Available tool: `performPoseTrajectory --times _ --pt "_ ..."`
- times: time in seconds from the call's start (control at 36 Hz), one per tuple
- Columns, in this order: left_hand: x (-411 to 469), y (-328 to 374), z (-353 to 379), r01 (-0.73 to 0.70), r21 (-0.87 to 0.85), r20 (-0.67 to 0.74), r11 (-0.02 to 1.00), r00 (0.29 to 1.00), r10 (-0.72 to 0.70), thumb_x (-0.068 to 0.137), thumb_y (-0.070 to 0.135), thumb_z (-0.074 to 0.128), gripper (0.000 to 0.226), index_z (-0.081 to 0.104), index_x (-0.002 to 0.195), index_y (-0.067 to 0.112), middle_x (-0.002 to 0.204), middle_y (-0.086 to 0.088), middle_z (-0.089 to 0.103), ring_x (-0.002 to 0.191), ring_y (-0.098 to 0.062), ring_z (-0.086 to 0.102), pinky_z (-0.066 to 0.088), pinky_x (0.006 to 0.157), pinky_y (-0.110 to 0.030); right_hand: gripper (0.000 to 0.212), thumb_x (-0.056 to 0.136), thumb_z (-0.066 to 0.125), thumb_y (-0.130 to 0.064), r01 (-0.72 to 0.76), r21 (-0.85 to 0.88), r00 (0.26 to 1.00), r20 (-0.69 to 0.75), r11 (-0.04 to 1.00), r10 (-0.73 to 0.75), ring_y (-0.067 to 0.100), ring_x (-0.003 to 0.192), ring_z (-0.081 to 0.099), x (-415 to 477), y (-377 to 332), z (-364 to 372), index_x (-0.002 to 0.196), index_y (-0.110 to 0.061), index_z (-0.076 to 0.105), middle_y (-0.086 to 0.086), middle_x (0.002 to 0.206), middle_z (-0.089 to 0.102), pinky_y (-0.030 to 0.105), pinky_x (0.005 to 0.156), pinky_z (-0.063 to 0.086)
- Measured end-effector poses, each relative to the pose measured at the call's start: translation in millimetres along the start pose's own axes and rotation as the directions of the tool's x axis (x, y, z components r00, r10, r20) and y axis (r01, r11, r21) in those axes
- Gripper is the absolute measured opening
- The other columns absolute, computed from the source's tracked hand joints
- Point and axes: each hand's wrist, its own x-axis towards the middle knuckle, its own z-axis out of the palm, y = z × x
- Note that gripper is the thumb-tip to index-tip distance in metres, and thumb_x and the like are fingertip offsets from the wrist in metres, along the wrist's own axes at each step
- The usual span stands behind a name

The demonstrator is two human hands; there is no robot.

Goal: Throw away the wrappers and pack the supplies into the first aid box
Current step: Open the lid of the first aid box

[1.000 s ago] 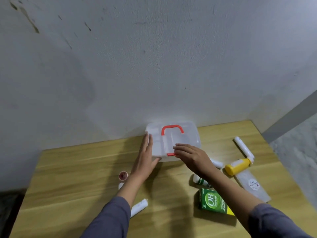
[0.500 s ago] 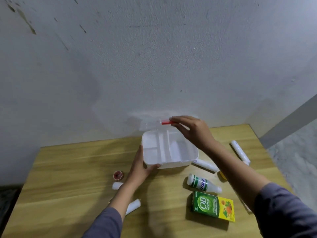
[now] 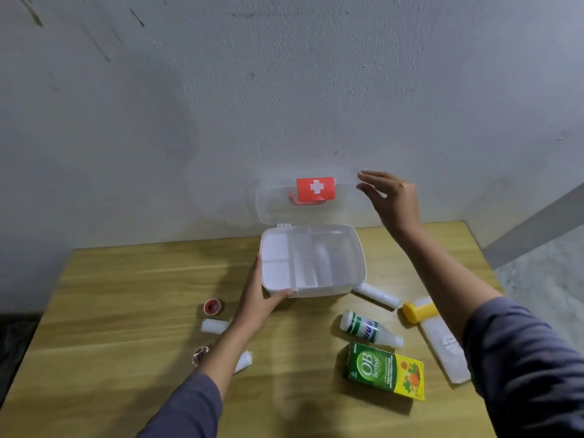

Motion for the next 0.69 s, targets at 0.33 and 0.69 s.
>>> performPoseTrajectory --times 0.33,0.69 --pt "-18.2 -7.8 -4.5 0.006 -0.055 0.034 0.998 0.999 -0.004 0.068 0.032 0.079 0.093 0.024 0.143 0.036 0.14 0.027 0.037 0.132 0.005 0.034 0.032 0.111 -0.032 0.022 0.08 0.069 -0.013 -0.152 0.169 0.987 -0.033 0.974 0.16 -0.022 0.061 0.054 1.7 2.7 7.8 0.098 -0.001 0.071 0.02 0.095 0.072 -0.003 0.064 0.038" --pt "-22.1 -8.9 2.2 0.039 -0.004 0.059 0.999 0.998 -0.039 0.066 0.051 0.075 0.109 0.004 0.147 0.034 0.155 0.014 0.016 0.141 -0.003 0.017 0.022 0.116 -0.039 0.04 0.088 0.061 -0.016 -0.372 0.267 0.927 0.056 0.889 0.371 0.013 0.111 0.057 -19.4 -6.7 17.0 0.122 0.002 0.054 0.016 0.126 0.059 0.012 0.092 0.045"
